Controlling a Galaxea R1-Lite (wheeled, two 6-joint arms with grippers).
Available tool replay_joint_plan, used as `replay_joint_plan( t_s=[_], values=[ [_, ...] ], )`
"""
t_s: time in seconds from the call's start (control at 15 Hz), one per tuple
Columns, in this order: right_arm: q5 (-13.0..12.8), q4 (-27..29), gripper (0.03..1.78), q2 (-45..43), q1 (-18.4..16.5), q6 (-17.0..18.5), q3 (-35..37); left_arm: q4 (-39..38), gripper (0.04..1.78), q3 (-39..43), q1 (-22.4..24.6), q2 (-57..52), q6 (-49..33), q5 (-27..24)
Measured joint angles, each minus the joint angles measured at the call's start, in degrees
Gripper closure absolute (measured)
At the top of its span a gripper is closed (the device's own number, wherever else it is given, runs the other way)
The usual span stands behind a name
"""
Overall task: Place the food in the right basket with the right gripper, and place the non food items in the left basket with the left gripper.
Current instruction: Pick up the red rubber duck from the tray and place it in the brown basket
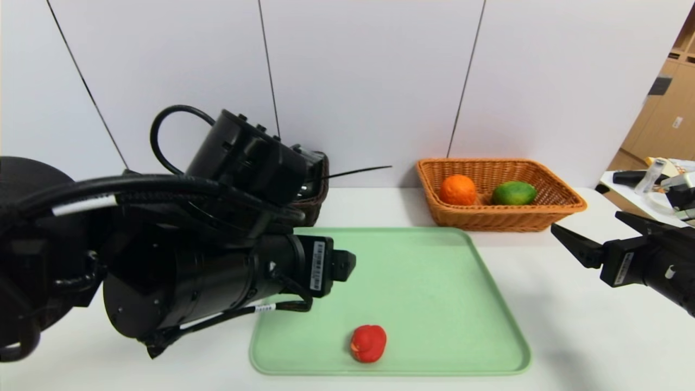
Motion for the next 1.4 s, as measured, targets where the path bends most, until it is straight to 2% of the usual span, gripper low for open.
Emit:
replay_joint_plan(
  t_s=[0.47,0.67,1.4],
  values=[
    [-0.06,-1.13,0.12,-0.29,-0.04,0.05,0.13,0.06,0.13,3.29,-4.05,5.75,-7.39,0.02],
    [-0.06,-3.25,0.12,-0.24,-0.04,0.24,0.85,0.02,0.13,3.43,-4.74,8.33,-7.85,-0.15],
    [0.13,-3.36,0.12,0.20,-0.04,0.57,0.91,-4.44,0.13,2.86,-7.08,14.60,-8.94,-0.74]
  ],
)
